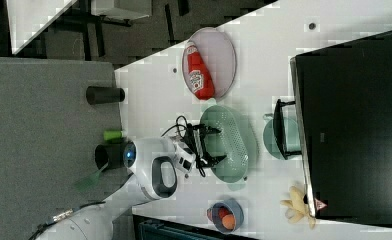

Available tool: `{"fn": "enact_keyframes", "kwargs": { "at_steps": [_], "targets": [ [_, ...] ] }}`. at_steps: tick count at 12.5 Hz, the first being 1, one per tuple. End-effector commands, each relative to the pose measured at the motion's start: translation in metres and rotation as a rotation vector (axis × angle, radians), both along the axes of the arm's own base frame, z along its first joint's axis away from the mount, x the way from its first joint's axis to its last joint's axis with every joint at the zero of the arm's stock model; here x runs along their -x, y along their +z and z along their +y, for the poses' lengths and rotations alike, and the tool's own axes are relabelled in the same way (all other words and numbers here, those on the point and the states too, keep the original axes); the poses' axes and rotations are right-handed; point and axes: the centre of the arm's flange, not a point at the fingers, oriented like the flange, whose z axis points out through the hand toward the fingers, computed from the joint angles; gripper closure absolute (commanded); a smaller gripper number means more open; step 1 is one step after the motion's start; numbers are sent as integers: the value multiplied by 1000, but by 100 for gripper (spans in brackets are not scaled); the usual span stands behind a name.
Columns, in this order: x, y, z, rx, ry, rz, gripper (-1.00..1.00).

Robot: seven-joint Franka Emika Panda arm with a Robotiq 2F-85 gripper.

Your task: Drag strainer right to left.

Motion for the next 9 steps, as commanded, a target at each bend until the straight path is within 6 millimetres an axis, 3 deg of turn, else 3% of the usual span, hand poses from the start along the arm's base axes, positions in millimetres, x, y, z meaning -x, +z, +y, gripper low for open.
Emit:
{"fn": "enact_keyframes", "kwargs": {
  "at_steps": [1, 9],
  "targets": [
    [0, 9, 40, -7, -84, -19, -100],
    [-8, 10, 118, 12, -136, 19, -100]
  ]
}}
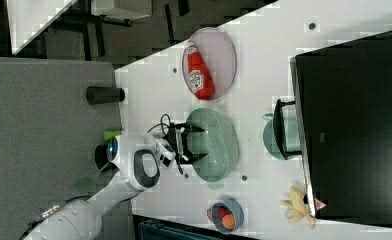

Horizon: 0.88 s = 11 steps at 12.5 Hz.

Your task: Drag strainer right to left.

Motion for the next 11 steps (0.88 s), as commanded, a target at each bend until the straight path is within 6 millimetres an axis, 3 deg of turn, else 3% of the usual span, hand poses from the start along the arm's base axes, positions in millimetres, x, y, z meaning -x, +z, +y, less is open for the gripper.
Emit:
{"fn": "enact_keyframes", "kwargs": {
  "at_steps": [1, 5, 11],
  "targets": [
    [9, 2, 51, 10, -51, -1, -100],
    [5, 0, 100, -5, -63, -7, -100],
    [-2, -4, 151, -34, -68, 21, -100]
  ]
}}
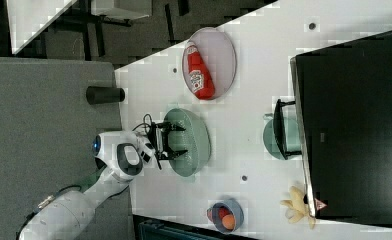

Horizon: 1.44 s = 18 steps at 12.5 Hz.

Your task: Drag strainer right to left.

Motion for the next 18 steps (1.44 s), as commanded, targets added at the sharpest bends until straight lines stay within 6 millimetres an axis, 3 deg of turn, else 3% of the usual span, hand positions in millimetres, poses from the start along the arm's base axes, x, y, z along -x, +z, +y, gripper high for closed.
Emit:
{"fn": "enact_keyframes", "kwargs": {
  "at_steps": [1, 10, 18],
  "targets": [
    [11, 9, 37, -30, -29, 16, -100],
    [13, 8, 99, -103, -42, 24, -100],
    [16, 8, 136, -140, -77, 13, -100]
  ]
}}
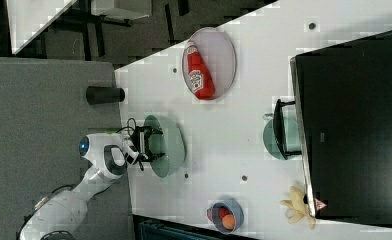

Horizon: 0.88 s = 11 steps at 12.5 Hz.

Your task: Drag strainer right to left.

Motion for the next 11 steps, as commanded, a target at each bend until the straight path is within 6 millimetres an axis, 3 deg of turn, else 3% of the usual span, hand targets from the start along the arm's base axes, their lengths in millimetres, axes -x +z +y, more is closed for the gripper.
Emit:
{"fn": "enact_keyframes", "kwargs": {
  "at_steps": [1, 4, 6, 9, 11],
  "targets": [
    [15, 5, 36, -18, -59, -3, -100],
    [12, 10, 42, -25, -43, -24, -100],
    [9, 31, 38, -22, 73, -40, -100],
    [-7, 93, 9, 5, 307, -62, -100],
    [-29, 148, -31, 18, 424, -85, -100]
  ]
}}
